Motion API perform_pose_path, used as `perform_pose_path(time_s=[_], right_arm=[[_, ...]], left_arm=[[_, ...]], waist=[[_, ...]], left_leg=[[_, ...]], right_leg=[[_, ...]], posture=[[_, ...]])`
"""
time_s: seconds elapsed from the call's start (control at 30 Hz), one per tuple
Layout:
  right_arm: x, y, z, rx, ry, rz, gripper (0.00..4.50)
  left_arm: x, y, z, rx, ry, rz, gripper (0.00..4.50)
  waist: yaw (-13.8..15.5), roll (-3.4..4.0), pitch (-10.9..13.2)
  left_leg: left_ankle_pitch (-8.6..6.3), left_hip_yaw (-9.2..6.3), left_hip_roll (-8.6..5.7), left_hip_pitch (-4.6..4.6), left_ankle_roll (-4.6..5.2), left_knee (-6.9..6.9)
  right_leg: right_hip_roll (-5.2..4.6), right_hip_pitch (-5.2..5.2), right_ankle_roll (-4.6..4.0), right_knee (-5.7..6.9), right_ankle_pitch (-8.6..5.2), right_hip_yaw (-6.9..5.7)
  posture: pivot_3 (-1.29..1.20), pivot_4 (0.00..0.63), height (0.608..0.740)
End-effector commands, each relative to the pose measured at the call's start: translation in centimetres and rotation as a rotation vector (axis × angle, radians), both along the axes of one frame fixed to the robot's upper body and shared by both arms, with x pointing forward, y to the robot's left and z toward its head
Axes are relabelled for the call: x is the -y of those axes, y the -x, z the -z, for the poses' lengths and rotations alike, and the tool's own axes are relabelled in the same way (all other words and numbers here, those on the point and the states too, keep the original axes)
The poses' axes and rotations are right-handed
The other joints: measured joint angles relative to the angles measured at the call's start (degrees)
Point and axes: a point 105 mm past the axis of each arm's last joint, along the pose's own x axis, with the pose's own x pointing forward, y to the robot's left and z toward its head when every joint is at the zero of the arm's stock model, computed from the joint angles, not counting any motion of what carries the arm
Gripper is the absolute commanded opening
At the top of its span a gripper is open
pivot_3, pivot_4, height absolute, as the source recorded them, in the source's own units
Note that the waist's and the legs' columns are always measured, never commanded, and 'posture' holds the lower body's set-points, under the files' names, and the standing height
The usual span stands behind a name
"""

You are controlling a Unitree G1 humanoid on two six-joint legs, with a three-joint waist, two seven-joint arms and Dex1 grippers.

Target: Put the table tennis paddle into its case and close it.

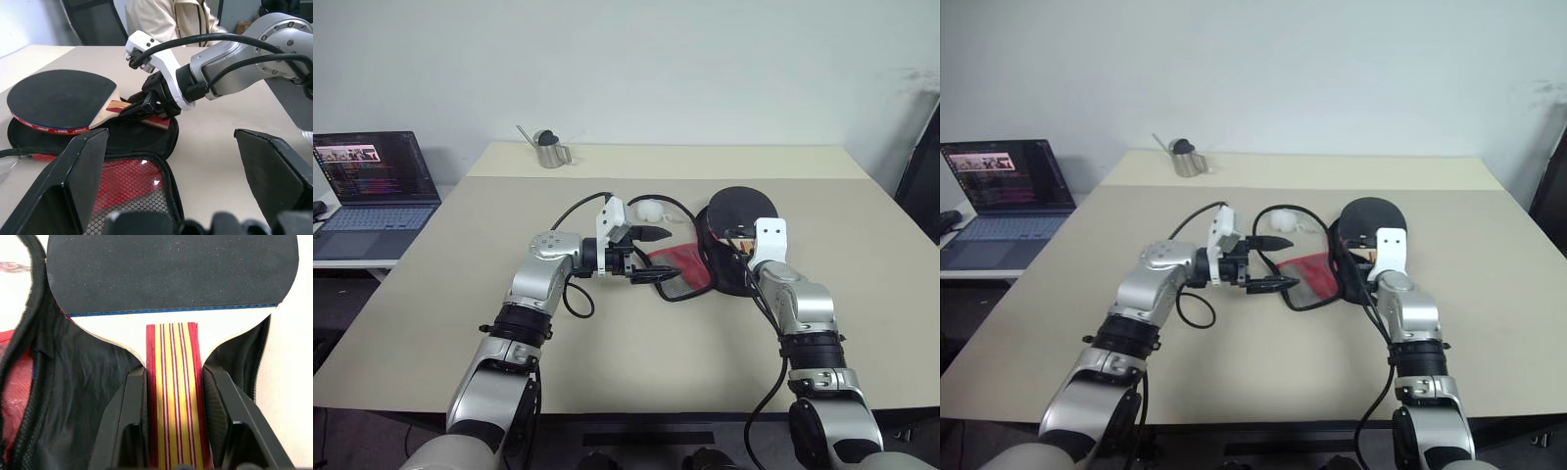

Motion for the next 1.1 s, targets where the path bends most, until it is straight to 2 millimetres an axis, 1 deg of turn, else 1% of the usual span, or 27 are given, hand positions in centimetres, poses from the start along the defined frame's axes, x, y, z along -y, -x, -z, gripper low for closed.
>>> perform_pose_path(time_s=[0.03, 0.1, 0.23, 0.3, 0.33, 0.37, 0.43, 0.53, 1.1], right_arm=[[-0.2, -0.1, -2.5, 0.118, -0.057, 0.007, 1.63], [-0.2, 0.0, -2.4, 0.118, -0.053, 0.001, 1.63], [-0.5, 0.1, -1.6, 0.075, 0.011, -0.024, 1.63], [-0.7, 0.1, -1.8, 0.088, -0.010, -0.031, 1.63], [-0.3, 0.2, -2.1, 0.110, -0.039, 0.009, 1.63], [-0.2, 0.3, -2.1, 0.115, -0.046, 0.007, 1.63], [-0.1, 0.4, -1.8, 0.095, -0.014, 0.001, 1.63], [-0.7, 0.5, -0.9, 0.042, 0.000, -0.038, 1.63], [-1.1, 0.5, -0.6, 0.021, -0.012, -0.046, 1.63]], left_arm=[[0.4, 0.0, -1.5, 0.055, 0.016, 0.015, 4.50], [0.4, 0.0, -1.5, 0.055, 0.016, 0.015, 4.50], [0.4, 0.0, -1.5, 0.055, 0.014, 0.015, 4.50], [0.4, 0.0, -1.5, 0.055, 0.013, 0.015, 4.50], [0.4, 0.0, -1.5, 0.055, 0.013, 0.016, 4.50], [0.4, 0.0, -1.5, 0.055, 0.013, 0.016, 4.50], [0.3, 0.0, -1.5, 0.055, 0.012, 0.017, 4.50], [0.4, 0.1, -1.5, 0.055, 0.012, 0.018, 4.50], [0.3, 0.1, -1.5, 0.058, 0.009, 0.019, 4.50]], waist=[[0.00, 0.00, 0.00], [0.03, 0.00, 0.00], [0.03, 0.00, 0.00], [0.03, 0.00, 0.00], [0.03, 0.00, 0.00], [0.03, 0.00, 0.00], [0.04, 0.00, 0.00], [0.04, 0.00, 0.00], [0.04, 0.00, 0.00]], left_leg=[[0.00, -0.01, 0.00, 0.00, 0.00, 0.00], [0.00, -0.02, 0.01, 0.00, 0.00, 0.00], [0.00, 0.01, -0.01, 0.00, 0.00, 0.00], [0.00, 0.00, -0.01, 0.00, 0.00, 0.01], [0.00, -0.01, 0.00, 0.01, 0.00, 0.01], [0.00, -0.02, 0.01, 0.01, 0.00, 0.01], [0.00, -0.04, 0.01, 0.00, 0.00, 0.01], [0.00, 0.01, 0.00, 0.00, 0.00, 0.01], [0.00, -0.03, 0.01, 0.01, 0.00, 0.01]], right_leg=[[0.00, 0.00, 0.00, 0.00, 0.00, -0.01], [0.00, 0.00, 0.00, 0.00, 0.00, -0.01], [-0.01, 0.00, 0.00, 0.00, 0.00, 0.01], [-0.01, 0.00, 0.00, 0.01, 0.00, 0.01], [0.00, 0.00, 0.00, 0.02, 0.00, 0.00], [0.01, 0.00, 0.00, 0.02, 0.00, -0.01], [0.02, 0.00, 0.00, 0.02, 0.00, -0.03], [-0.01, 0.01, 0.00, 0.01, 0.00, 0.01], [0.01, 0.01, 0.00, 0.02, 0.00, -0.03]], posture=[[0.00, 0.150, 0.740], [0.00, 0.150, 0.740], [0.00, 0.150, 0.740], [0.00, 0.150, 0.740], [0.00, 0.150, 0.740], [0.00, 0.150, 0.740], [0.00, 0.150, 0.740], [0.00, 0.150, 0.740], [0.00, 0.150, 0.740]])
